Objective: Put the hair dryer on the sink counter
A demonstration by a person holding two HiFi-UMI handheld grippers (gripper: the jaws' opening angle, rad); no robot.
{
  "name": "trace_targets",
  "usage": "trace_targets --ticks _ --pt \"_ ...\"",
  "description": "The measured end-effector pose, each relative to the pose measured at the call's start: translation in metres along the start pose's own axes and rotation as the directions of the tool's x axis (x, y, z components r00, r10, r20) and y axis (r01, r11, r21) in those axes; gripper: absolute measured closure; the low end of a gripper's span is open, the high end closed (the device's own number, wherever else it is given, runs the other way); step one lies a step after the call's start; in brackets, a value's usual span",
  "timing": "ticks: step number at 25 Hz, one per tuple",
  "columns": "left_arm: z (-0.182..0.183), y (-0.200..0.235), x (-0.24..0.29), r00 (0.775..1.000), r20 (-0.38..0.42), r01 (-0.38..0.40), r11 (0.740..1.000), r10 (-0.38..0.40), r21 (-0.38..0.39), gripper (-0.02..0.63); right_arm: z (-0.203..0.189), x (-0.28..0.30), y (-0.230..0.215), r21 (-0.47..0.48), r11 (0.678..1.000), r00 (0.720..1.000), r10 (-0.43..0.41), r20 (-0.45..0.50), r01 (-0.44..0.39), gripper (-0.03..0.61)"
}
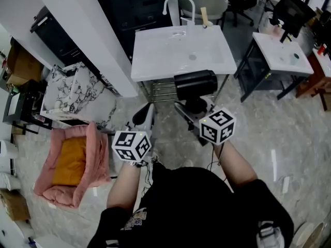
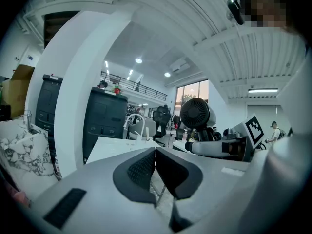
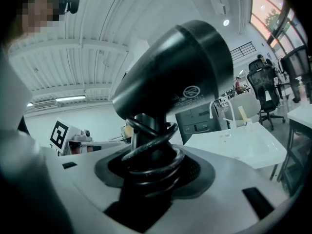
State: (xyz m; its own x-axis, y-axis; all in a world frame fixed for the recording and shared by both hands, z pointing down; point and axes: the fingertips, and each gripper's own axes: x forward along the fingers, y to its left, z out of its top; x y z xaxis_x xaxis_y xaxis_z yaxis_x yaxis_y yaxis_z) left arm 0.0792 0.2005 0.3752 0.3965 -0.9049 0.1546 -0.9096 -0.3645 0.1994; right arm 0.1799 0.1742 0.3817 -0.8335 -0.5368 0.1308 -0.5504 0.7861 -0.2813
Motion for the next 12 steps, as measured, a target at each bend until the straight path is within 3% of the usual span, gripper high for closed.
trace_targets --ticks 12 --pt "0.012 0.047 0.008 1.000 -0.010 0.028 1.000 -0.028 -0.012 0.609 0.004 0.049 -0.003 0.028 0.999 0.999 -0.035 -0.017 0.035 0.356"
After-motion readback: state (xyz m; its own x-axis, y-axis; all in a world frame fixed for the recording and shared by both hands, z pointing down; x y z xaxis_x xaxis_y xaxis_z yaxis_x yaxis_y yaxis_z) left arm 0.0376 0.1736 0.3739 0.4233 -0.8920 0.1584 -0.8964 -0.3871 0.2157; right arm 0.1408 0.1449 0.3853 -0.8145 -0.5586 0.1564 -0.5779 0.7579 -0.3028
